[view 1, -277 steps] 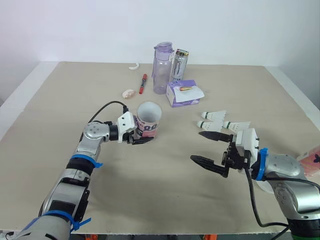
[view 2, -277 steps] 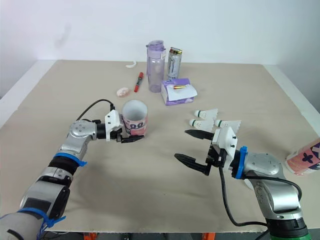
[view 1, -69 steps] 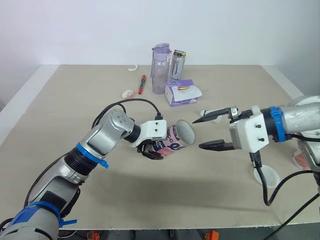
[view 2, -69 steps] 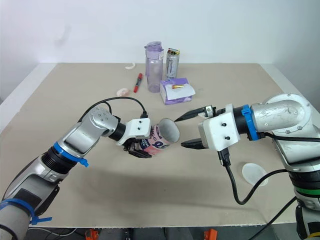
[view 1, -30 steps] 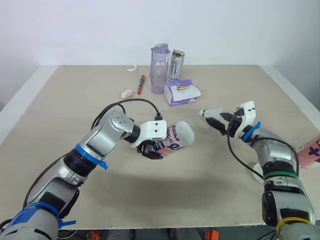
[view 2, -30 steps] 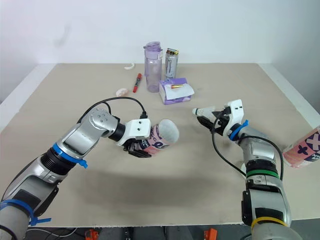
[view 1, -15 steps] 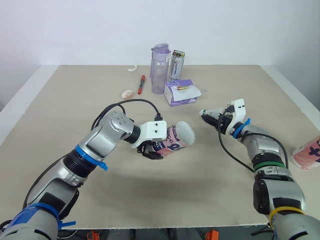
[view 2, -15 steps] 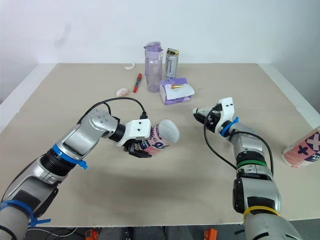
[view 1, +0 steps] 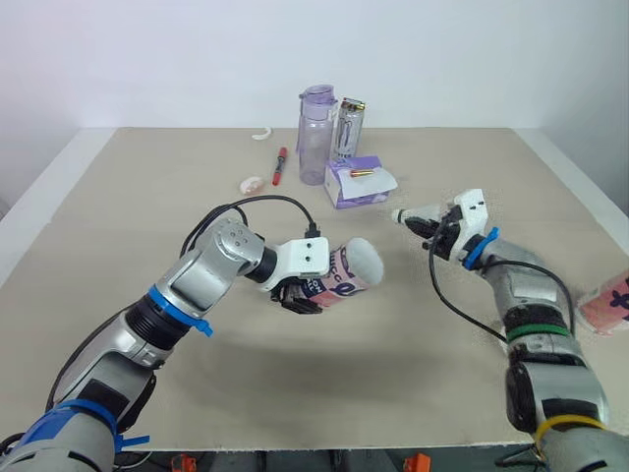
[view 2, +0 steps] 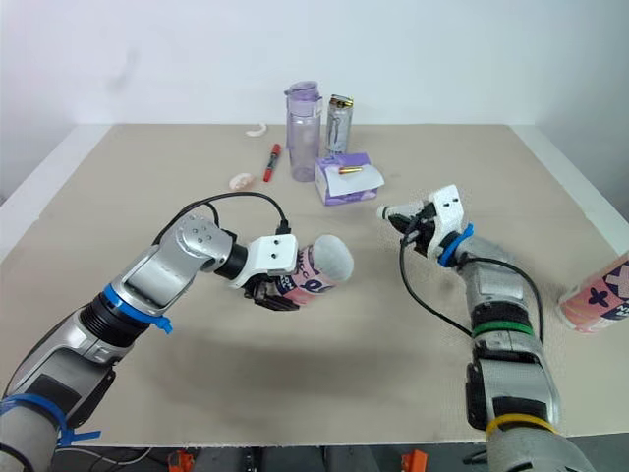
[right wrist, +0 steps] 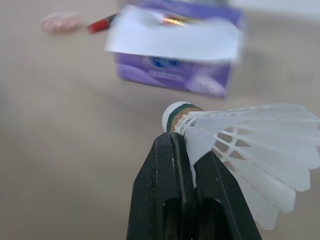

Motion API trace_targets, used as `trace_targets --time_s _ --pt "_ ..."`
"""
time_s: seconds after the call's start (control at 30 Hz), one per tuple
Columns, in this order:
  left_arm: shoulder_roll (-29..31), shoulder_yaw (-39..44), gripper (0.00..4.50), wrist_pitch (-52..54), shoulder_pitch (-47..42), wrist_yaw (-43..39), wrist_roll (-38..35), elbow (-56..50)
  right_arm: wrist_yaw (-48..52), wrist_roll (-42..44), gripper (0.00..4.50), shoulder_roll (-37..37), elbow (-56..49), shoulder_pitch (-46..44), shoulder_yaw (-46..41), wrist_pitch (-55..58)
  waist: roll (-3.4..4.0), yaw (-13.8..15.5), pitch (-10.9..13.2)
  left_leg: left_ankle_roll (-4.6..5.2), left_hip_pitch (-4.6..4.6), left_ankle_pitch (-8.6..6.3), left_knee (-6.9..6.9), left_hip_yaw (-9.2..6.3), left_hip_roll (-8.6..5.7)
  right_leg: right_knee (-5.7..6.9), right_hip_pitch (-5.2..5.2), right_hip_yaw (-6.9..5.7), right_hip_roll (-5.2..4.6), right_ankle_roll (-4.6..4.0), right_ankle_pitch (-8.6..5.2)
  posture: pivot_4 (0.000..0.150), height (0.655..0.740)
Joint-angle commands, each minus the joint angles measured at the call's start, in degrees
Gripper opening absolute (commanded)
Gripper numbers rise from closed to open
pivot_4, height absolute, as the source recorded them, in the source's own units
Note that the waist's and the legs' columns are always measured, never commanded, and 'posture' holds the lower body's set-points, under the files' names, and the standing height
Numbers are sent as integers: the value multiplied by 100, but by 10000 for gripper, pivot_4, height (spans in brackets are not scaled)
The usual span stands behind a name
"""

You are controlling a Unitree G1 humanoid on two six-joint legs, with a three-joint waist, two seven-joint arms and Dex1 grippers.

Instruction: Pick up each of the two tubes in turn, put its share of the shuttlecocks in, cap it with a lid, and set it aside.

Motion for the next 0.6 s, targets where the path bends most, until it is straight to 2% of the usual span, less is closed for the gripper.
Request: trace_targets --time_s 0.03,0.1,0.17,0.27,0.4,0.6 --pt "75 -43 32987 33 46 52 87 163 511 18 329 -761 -2063 240 -43 -336 6 -3 2 0 0 0 -1 2 -3 0 -1 6 0 9 4 1500 7400" --pt "81 -50 32987 -11 28 19 90 237 1107 148 329 -1336 -3151 448 -68 -659 27 14 14 0 0 0 -1 1 -8 0 -1 10 -2 12 4 1500 7400" --pt "73 -61 32987 -23 -8 -42 66 306 1805 522 329 -1857 -4104 617 -118 -888 14 3 7 0 -3 0 -2 -2 -10 0 -3 10 -2 -1 -9 1500 7400" --pt "83 -76 32987 -19 -70 -139 33 378 2286 836 329 -2336 -4892 726 -166 -870 22 4 13 0 6 0 -4 -4 -10 0 6 11 -1 -10 -15 1500 7400" --pt "88 -82 32987 -28 -151 -231 21 473 2462 1162 329 -2655 -5497 851 -161 -475 15 0 16 0 6 0 0 -2 -10 0 4 13 -4 -12 -13 1500 7400" --pt "46 -78 32987 5 -223 -241 5 502 2408 826 329 -2516 -5646 819 278 -655 14 1 17 0 3 0 -4 1 -8 0 -4 11 -4 -19 -17 1500 7400"
